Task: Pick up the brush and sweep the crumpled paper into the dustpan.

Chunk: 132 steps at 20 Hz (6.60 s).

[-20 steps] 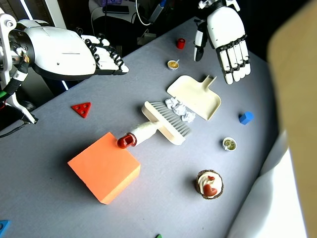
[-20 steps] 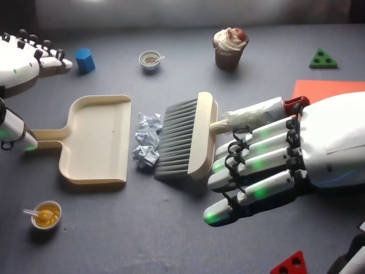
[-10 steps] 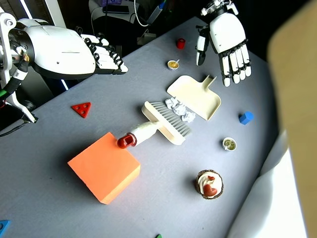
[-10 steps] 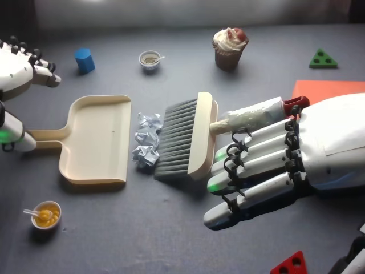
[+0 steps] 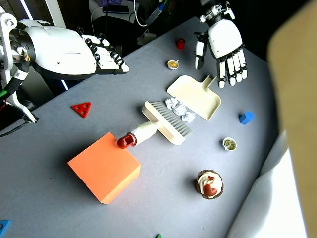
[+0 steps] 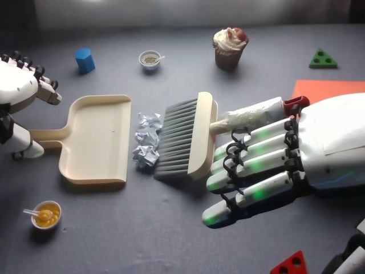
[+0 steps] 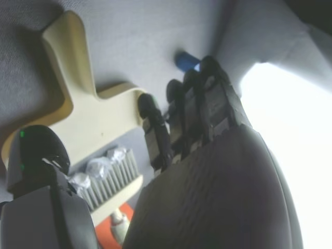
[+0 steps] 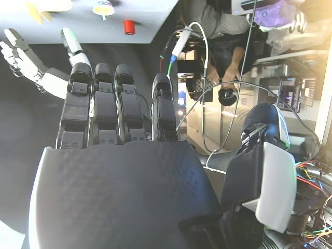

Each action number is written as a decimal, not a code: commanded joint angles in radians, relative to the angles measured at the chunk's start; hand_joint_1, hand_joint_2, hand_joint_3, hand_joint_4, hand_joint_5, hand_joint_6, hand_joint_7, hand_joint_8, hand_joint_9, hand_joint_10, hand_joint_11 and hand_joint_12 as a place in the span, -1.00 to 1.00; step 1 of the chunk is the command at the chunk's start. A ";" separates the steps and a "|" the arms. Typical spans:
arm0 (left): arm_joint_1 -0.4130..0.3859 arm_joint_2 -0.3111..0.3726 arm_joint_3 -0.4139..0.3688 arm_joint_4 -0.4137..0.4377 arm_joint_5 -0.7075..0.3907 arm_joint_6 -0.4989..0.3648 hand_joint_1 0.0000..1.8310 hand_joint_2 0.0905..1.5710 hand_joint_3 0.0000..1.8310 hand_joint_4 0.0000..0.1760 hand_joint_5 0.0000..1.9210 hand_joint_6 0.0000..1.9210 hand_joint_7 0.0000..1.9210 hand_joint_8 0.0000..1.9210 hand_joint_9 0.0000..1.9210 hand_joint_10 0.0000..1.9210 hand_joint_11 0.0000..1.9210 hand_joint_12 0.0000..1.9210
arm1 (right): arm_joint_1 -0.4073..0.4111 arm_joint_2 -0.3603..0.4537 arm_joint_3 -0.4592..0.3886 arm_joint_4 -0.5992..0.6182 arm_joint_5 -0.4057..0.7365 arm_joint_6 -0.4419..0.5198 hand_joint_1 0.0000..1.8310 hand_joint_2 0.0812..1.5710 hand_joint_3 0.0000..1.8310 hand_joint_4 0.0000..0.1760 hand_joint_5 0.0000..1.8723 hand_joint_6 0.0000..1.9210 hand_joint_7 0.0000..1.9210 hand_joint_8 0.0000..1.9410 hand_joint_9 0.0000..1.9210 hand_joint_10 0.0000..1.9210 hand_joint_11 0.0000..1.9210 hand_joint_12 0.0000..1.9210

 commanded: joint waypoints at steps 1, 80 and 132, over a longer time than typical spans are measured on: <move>0.001 0.002 0.010 0.024 -0.088 -0.004 -0.07 0.21 -1.00 -0.18 -0.49 -0.99 -0.71 -0.99 -0.80 -1.00 -0.85 -0.92 | 0.025 0.011 -0.005 0.071 0.022 0.003 -1.00 0.13 -1.00 -1.00 -0.89 -1.00 -0.89 -1.00 -0.88 -1.00 -0.89 -0.99; 0.000 -0.162 0.160 0.093 -0.138 -0.078 0.24 0.32 -1.00 -1.00 0.14 -0.18 -0.56 -1.00 -0.68 -1.00 -0.79 -0.90 | -0.095 -0.135 -0.347 -0.607 -1.606 0.662 0.46 0.28 -1.00 -1.00 -0.88 -1.00 -0.91 -1.00 -0.86 -1.00 -0.80 -0.99; -0.103 -0.158 0.201 0.156 -0.081 -0.100 0.23 0.35 -1.00 -1.00 0.09 -0.10 -0.61 -1.00 -0.71 -1.00 -0.85 -0.81 | -0.356 -0.799 0.275 -0.591 -2.138 0.557 0.44 0.20 -1.00 -1.00 -0.80 -0.99 -0.87 -0.99 -0.88 -0.99 -0.84 -0.96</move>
